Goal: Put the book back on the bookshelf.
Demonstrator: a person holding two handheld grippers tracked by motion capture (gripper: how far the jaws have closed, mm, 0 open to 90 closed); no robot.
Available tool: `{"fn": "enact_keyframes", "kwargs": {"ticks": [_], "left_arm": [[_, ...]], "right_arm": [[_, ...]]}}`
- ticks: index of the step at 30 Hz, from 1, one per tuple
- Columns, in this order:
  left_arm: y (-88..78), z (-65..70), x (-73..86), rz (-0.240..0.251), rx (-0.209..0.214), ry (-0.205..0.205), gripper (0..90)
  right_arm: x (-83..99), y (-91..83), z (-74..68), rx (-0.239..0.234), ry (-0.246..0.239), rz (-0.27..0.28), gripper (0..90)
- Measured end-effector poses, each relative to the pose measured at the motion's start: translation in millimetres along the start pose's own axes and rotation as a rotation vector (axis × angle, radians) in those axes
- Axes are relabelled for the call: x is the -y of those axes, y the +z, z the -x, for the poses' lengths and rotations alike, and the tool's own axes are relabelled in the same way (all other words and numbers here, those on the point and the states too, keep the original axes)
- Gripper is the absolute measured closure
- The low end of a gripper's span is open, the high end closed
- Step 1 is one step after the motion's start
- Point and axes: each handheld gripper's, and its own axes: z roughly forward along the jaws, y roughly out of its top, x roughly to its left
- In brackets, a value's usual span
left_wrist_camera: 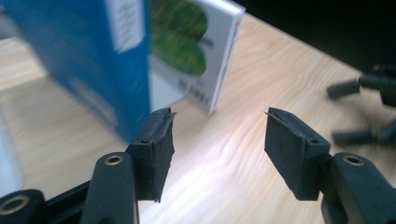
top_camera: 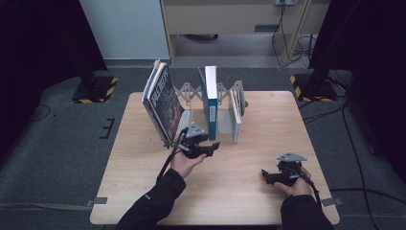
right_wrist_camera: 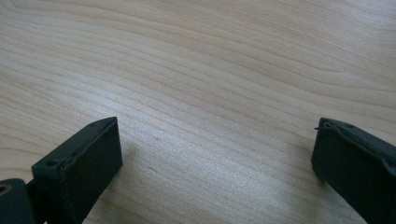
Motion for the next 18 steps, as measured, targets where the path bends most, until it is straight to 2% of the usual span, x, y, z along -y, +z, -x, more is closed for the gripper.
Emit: {"fn": "enact_keyframes", "kwargs": {"ticks": [5, 9, 10, 12, 18], "left_arm": [[-35.6, -15.8, 30.6, -0.049, -0.029, -0.015, 35.5], [-63.0, -31.9, 58.4, -0.064, -0.059, -0.064, 33.0], [-68.8, -35.8, 65.2, -0.064, -0.070, -0.096, 32.3], [-78.9, -42.9, 74.9, -0.080, -0.086, -0.127, 30.9], [-99.9, -60.0, 94.9, -0.106, -0.161, -0.143, 23.4]], "right_arm": [[0.0, 0.0, 0.0, 0.000, 0.000, 0.000, 2.0], [0.0, 0.0, 0.0, 0.000, 0.000, 0.000, 2.0], [0.0, 0.0, 0.0, 0.000, 0.000, 0.000, 2.0], [0.0, 0.0, 0.0, 0.000, 0.000, 0.000, 2.0], [0.2, -0.2, -0.5, 0.003, 0.002, 0.003, 2.4]]}}
